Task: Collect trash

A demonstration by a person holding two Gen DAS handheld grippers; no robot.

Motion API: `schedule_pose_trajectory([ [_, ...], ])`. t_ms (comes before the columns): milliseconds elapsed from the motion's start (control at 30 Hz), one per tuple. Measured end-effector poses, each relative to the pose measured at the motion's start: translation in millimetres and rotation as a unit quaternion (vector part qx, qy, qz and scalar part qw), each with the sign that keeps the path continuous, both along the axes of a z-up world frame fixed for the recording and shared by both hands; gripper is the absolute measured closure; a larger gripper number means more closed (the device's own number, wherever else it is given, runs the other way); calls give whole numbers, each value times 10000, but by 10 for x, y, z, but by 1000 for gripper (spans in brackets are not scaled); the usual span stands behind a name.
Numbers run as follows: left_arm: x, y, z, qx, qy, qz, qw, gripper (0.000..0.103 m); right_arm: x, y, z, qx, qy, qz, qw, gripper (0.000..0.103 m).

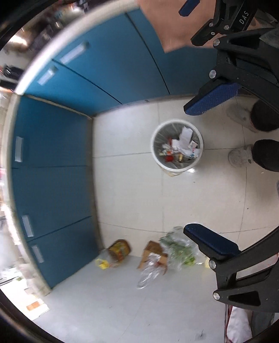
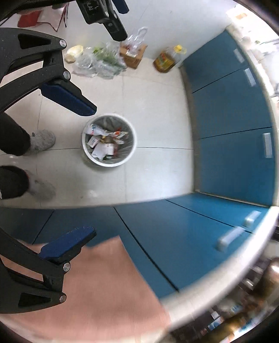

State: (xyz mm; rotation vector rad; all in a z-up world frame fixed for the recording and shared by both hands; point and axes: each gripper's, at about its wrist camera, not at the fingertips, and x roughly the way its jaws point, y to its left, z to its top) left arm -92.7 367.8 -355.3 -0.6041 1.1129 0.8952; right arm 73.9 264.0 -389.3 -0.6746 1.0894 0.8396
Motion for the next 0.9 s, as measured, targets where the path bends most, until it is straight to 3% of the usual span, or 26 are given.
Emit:
schedule_pose_trajectory([
  [200, -212, -462, 1031, 382, -355, -35, 9986, 0, -328, -435, 1445, 652, -459, 71, 9968, 0],
  [433, -494, -1059, 1830, 789, -640, 219, 9946, 0, -716, -970, 2535, 1344, -631, 206, 9887, 0],
  [567, -646, -1427, 2131, 894, -747, 436, 9922, 0, -896, -1299, 2860, 1593, -651, 334, 9845, 0],
  [900, -878, -2029, 2703, 711, -852, 589, 9921, 0, -1190, -1983, 3423, 1756, -68, 614, 9825, 0],
])
